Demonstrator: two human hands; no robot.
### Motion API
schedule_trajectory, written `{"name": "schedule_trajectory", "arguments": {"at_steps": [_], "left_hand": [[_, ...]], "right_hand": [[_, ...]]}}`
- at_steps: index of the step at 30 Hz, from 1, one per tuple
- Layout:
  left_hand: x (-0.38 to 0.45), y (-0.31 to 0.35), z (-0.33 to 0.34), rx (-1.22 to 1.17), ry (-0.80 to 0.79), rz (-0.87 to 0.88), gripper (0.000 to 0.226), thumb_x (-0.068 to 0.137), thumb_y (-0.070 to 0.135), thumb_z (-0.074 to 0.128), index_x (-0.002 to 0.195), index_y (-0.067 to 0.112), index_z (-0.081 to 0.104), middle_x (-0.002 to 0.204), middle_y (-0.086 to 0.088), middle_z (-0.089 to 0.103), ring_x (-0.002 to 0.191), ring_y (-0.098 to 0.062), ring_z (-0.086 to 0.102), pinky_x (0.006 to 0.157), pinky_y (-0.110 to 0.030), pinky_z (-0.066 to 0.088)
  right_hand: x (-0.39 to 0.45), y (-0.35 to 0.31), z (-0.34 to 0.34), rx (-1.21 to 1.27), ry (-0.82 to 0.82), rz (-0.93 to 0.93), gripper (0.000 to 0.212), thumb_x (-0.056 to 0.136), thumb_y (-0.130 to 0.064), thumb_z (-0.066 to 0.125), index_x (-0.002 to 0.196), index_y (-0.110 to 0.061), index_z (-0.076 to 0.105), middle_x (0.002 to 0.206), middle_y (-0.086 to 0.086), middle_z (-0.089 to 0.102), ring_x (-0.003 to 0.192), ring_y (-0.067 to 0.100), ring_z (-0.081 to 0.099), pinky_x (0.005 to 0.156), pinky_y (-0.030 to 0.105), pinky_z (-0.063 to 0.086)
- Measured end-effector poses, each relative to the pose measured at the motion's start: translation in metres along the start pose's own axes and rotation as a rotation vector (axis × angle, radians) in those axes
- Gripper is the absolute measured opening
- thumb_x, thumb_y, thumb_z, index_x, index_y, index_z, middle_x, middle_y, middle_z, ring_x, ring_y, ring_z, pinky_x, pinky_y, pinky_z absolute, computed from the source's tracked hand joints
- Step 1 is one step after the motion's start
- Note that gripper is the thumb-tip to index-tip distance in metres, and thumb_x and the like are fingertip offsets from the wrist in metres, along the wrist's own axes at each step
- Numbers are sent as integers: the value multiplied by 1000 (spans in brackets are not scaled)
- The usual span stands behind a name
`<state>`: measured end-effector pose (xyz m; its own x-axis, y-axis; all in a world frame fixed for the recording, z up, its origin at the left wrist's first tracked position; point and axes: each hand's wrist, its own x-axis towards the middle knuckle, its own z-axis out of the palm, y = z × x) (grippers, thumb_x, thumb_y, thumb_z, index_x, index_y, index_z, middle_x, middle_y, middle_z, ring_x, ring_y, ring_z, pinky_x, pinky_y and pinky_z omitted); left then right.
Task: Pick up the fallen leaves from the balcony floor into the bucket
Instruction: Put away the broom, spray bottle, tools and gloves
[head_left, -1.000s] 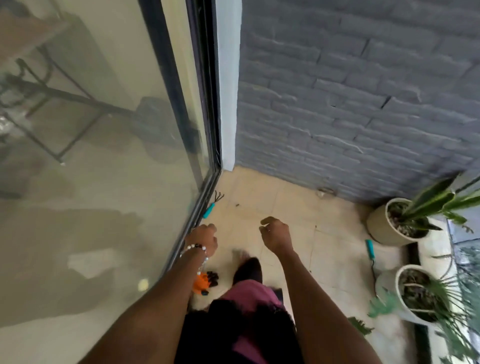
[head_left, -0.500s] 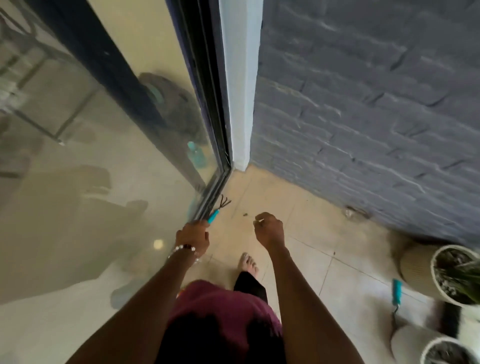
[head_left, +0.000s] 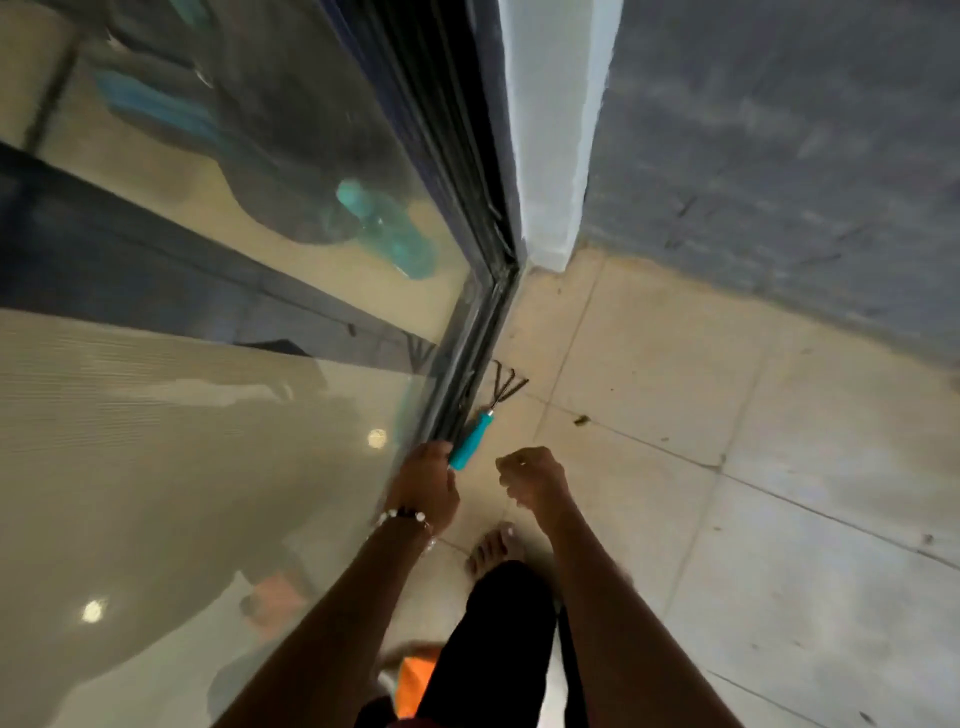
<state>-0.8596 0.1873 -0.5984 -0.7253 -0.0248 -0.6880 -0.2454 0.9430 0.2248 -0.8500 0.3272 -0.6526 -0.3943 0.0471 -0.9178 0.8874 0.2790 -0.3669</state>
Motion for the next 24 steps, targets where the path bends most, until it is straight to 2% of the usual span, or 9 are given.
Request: {"name": "schedule_trajectory", "arguments": {"at_steps": [3, 7, 11, 14, 16, 18, 20, 22, 24], "left_hand": [[50, -24, 39, -18, -42, -22, 50, 95, 4, 46, 144, 7, 40, 142, -15, 48, 132, -29, 46, 112, -33, 34], [90, -44, 85, -35, -43, -48, 58, 93, 0, 49, 148, 10, 33, 145, -14, 46, 133, -28, 44, 112, -37, 35], [98, -59, 104, -21, -19, -78, 57, 94, 0, 48, 148, 10, 33, 144, -13, 47, 131, -29, 46, 111, -42, 37], [93, -66, 97, -76, -13, -110, 50, 95, 7, 52, 144, 11, 41, 139, -13, 52, 127, -30, 50, 106, -45, 42], [82, -61, 82, -100, -40, -145, 52, 93, 6, 56, 143, 9, 43, 140, -14, 51, 129, -31, 49, 108, -42, 40], [63, -44, 61, -126, -83, -167, 53, 92, 3, 54, 143, 7, 43, 142, -16, 50, 130, -32, 47, 110, -37, 37], [36, -18, 37, -154, -98, -177, 46, 96, 4, 46, 141, 7, 45, 138, -17, 54, 127, -32, 50, 108, -35, 37], [4, 14, 14, -186, -116, -179, 41, 98, 7, 43, 139, 8, 48, 134, -16, 57, 124, -31, 52, 103, -30, 37], [-31, 44, -10, -260, -114, -201, 40, 98, 8, 45, 137, 9, 50, 132, -15, 59, 122, -28, 54, 100, -28, 39]], "right_hand": [[77, 12, 35, 54, -22, 45, 31, 92, -22, 56, 111, 1, 64, 104, 14, 66, 90, 29, 60, 89, 41, 51], [140, 16, 72, 134, 82, 108, 38, 93, -32, 58, 115, -1, 60, 112, 15, 66, 100, 31, 65, 85, 39, 55], [157, 18, 96, 194, 192, 84, 38, 94, -34, 58, 120, -7, 56, 110, 9, 64, 96, 22, 64, 85, 37, 56], [148, 16, 92, 123, 254, 40, 36, 94, -38, 58, 111, -7, 58, 100, 7, 63, 86, 19, 61, 77, 33, 55], [131, 14, 78, 110, 264, 41, 34, 93, -37, 58, 107, -5, 60, 97, 8, 63, 81, 19, 58, 71, 33, 52], [101, 15, 54, 155, 280, 58, 36, 89, -37, 62, 100, -3, 62, 92, 8, 66, 77, 21, 61, 68, 32, 52], [66, 19, 25, 190, 270, 77, 35, 84, -39, 66, 90, -5, 63, 86, 11, 70, 74, 27, 68, 69, 40, 59], [21, 23, -6, 179, 240, 56, 28, 81, -36, 69, 74, -10, 63, 75, 12, 71, 70, 30, 70, 69, 47, 59], [-38, 23, -39, 212, 241, 32, 25, 82, -30, 72, 65, -14, 61, 69, 10, 70, 66, 27, 70, 68, 42, 60]]}}
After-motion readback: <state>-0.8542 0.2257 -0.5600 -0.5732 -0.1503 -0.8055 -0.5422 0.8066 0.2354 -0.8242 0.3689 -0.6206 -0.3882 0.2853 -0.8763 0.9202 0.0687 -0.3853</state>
